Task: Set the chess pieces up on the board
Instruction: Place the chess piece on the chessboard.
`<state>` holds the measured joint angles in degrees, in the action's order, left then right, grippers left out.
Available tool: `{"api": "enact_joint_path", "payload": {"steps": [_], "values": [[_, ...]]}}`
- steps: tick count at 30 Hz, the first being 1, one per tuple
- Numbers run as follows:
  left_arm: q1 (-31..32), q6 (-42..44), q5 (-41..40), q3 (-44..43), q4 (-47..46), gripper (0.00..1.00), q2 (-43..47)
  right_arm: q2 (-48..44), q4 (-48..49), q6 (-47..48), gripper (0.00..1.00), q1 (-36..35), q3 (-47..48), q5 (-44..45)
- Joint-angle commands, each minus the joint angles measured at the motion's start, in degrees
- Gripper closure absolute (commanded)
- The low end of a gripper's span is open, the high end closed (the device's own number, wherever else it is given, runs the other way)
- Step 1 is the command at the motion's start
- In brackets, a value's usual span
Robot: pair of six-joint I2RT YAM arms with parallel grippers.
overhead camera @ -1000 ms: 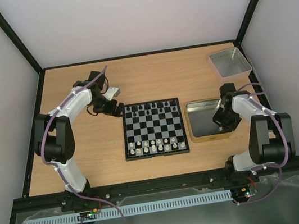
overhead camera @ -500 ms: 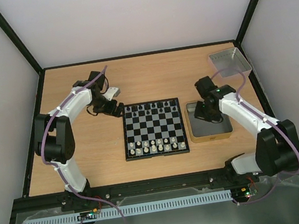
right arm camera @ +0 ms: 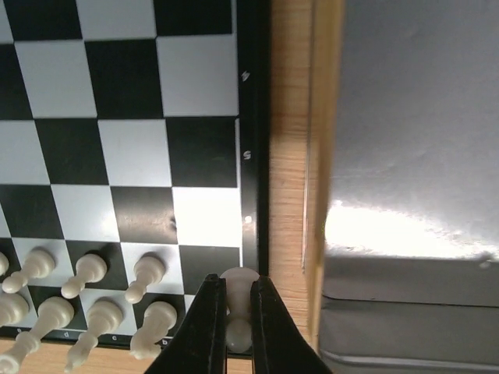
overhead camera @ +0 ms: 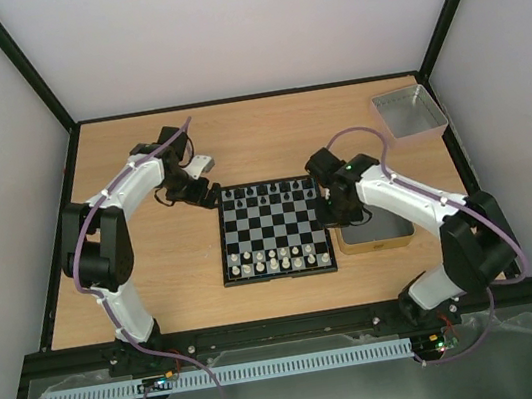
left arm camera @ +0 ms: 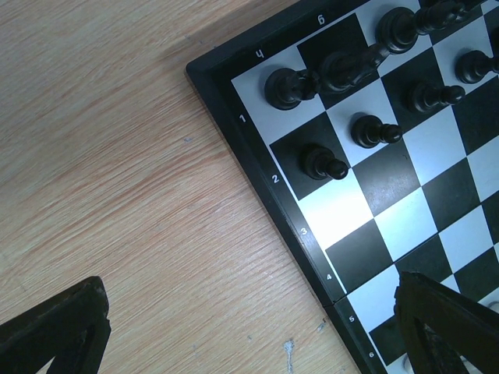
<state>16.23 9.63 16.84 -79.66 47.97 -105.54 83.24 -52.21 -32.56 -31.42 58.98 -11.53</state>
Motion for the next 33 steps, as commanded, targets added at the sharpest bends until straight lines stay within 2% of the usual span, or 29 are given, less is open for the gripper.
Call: {"api": "enact_joint_path", "payload": {"steps": [1, 17, 33], "values": [[0.4, 0.1, -0.4, -1.2, 1.1, 0.01, -0.5, 1.5, 0.0, 0.0, 0.98, -2.1, -0.3, 0.1], [1.0, 0.2, -0.8, -1.6, 1.3, 0.01, -1.2, 3.1, 6.6, -3.4, 0.98, -6.0, -7.1, 3.0], [1.5, 0.1, -0.8, -1.6, 1.3, 0.01, -1.2, 6.4, 8.5, -5.5, 0.98, -9.1, -6.1, 2.1]]}}
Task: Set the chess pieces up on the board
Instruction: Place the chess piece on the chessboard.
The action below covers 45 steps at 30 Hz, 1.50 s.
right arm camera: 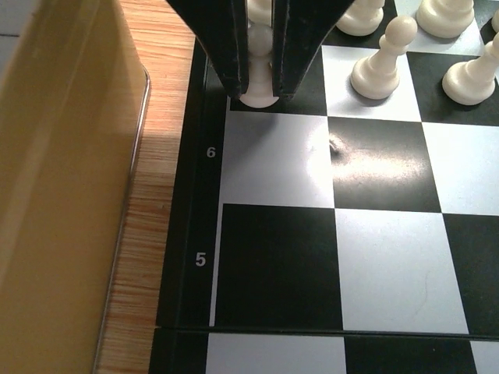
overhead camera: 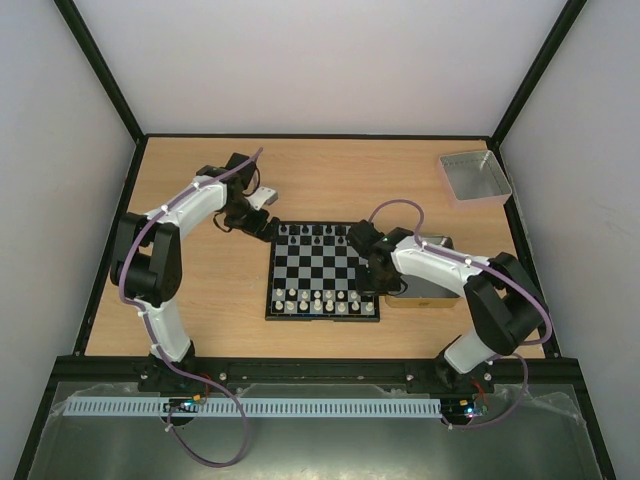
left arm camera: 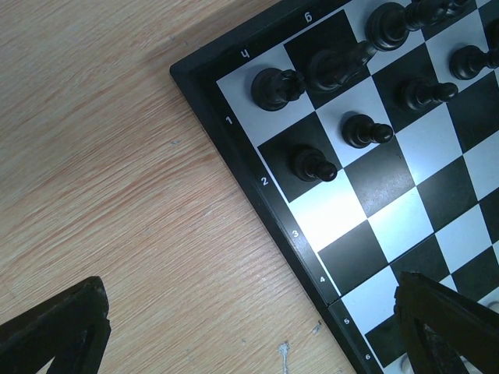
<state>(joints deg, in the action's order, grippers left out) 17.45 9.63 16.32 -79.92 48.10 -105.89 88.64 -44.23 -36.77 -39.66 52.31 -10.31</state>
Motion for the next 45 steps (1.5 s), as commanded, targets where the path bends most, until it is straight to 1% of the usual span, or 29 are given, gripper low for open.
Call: {"api": "enact_joint_path", "payload": {"steps": [1, 19, 21, 23, 25, 36, 39, 45], "values": [[0.3, 0.1, -0.3, -1.3, 1.1, 0.01, -0.8, 1.1, 0.5, -1.4, 0.98, -1.0, 0.7, 0.9], [0.3, 0.2, -0.1, -1.4, 1.1, 0.01, -1.0, 1.9, 0.1, -1.4, 0.97, -2.4, 0.0, 0.0], [0.3, 0.2, 0.0, -1.4, 1.1, 0.01, -0.9, 2.1, -0.1, -1.5, 0.93, -2.4, 0.0, 0.1], [0.3, 0.2, 0.0, -1.3, 1.1, 0.01, -0.8, 2.1, -0.1, -1.5, 0.85, -2.5, 0.0, 0.2], [0.3, 0.2, 0.0, -1.2, 1.1, 0.01, -0.8, 2.0, -0.1, -1.7, 0.81, -2.5, 0.0, 0.2], [0.3, 0.2, 0.2, -0.8, 0.8, 0.01, -0.5, 3.8, -0.7, -1.5, 0.78, -2.5, 2.8, 1.7], [0.2, 0.2, 0.2, -0.7, 0.9, 0.01, -0.4, 5.7, -1.3, -1.1, 0.69, -2.4, 4.4, 2.3], [0.3, 0.2, 0.2, 0.0, 0.5, 0.01, 0.2, 8.6, -1.8, -0.2, 0.69, -2.2, 6.5, 4.4]]}}
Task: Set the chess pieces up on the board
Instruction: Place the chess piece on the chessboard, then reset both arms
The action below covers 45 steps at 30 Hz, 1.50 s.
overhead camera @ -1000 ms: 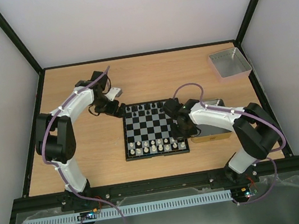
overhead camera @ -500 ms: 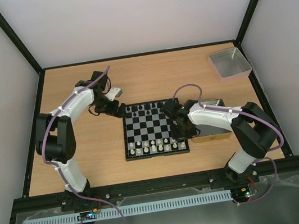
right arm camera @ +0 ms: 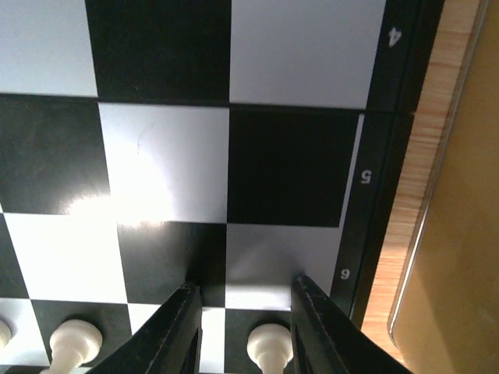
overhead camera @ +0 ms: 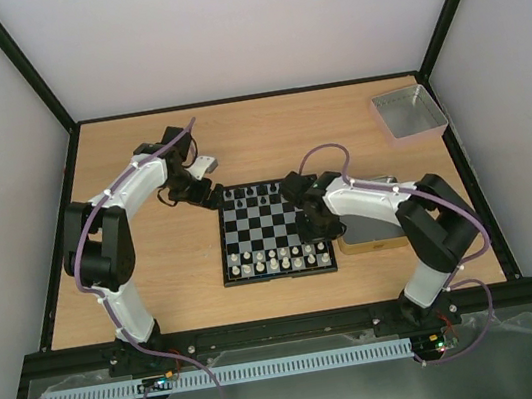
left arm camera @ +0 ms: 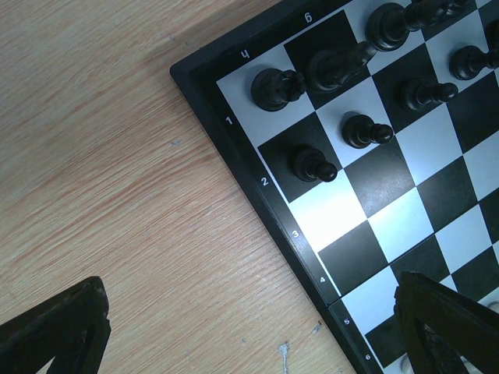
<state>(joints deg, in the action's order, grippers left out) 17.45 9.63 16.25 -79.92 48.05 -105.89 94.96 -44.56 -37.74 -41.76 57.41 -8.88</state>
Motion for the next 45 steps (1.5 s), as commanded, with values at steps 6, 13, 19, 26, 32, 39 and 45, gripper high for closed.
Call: {"api": "enact_joint_path", "payload": {"steps": [6, 13, 19, 26, 32, 39, 45], "values": [[0.3, 0.2, 0.3, 0.2, 0.5, 0.01, 0.7, 3.2, -1.5, 1.0, 0.70, 1.3, 1.2, 4.9], [0.3, 0.3, 0.2, -0.1, 0.6, 0.01, 0.4, 0.4, -4.7, 3.4, 0.73, 3.5, 7.5, 8.1], [0.3, 0.3, 0.1, -0.8, 1.0, 0.01, 0.6, -1.1, -12.4, 5.6, 0.75, 5.3, 21.1, 9.1], [0.0, 2.0, 1.3, -0.6, 1.9, 0.01, 4.8, -5.4, -17.2, 7.3, 0.48, 5.7, 29.5, 7.4], [0.5, 8.7, 5.8, 3.0, 4.8, 0.01, 12.5, -9.5, -19.2, 6.6, 0.31, 5.8, 23.5, 4.7], [2.8, 15.1, 4.7, 7.9, 7.4, 0.01, 20.3, -16.7, -20.2, 5.9, 0.29, 4.8, 20.0, 5.5], [4.5, 18.4, 9.3, 11.6, 9.1, 0.01, 26.8, -22.5, -20.2, 4.0, 0.29, 2.1, 16.6, 3.7]]}}
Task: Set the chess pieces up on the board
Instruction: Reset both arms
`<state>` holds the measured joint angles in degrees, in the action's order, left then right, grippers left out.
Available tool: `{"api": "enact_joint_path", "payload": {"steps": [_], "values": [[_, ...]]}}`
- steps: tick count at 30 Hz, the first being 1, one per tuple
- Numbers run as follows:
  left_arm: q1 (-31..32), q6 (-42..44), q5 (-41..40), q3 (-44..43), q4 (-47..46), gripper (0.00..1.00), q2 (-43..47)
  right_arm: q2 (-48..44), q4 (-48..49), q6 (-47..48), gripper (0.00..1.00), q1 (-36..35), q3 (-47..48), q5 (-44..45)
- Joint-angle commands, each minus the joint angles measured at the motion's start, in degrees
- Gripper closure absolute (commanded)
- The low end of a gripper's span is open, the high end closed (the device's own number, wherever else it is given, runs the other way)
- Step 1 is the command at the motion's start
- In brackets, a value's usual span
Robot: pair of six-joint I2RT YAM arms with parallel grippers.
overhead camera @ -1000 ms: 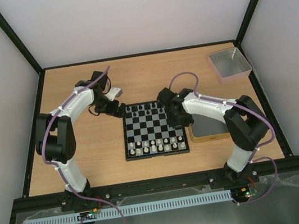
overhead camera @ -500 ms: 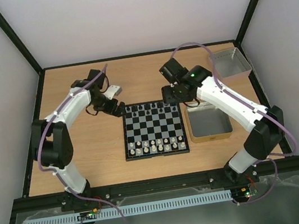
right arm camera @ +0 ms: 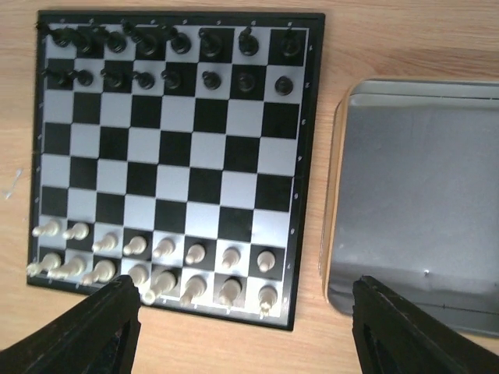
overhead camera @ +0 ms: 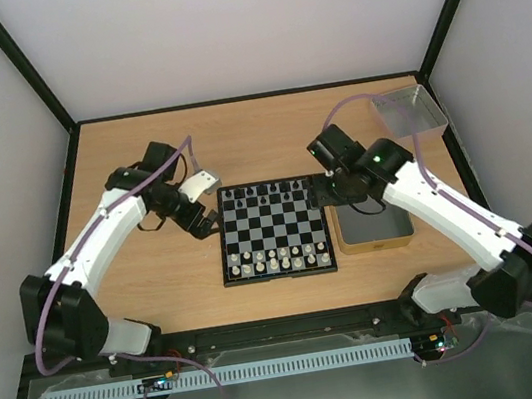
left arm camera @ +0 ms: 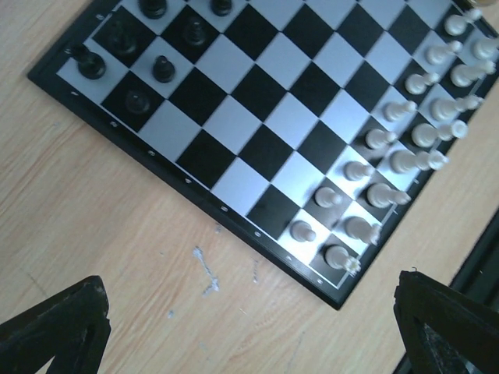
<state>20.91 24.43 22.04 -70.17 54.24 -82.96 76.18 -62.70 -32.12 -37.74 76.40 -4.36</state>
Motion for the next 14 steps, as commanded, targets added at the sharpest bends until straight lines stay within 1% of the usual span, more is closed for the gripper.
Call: {"api": "enact_joint_path", "payload": {"steps": [1, 5, 14], "values": [[1.3, 3.6, 3.5, 2.0, 3.1, 0.01, 4.8, -4.6, -1.9, -2.0, 0.29, -2.3, -3.1, -1.1], [1.8, 3.2, 4.3, 1.7, 3.8, 0.01, 6.3, -7.2, -1.1, -2.5, 0.29, -2.7, -5.2, -2.7], [2.7, 3.3, 5.5, 1.8, 5.1, 0.01, 7.1, -7.8, -0.5, -2.4, 0.30, -2.8, -6.8, -1.3]]}}
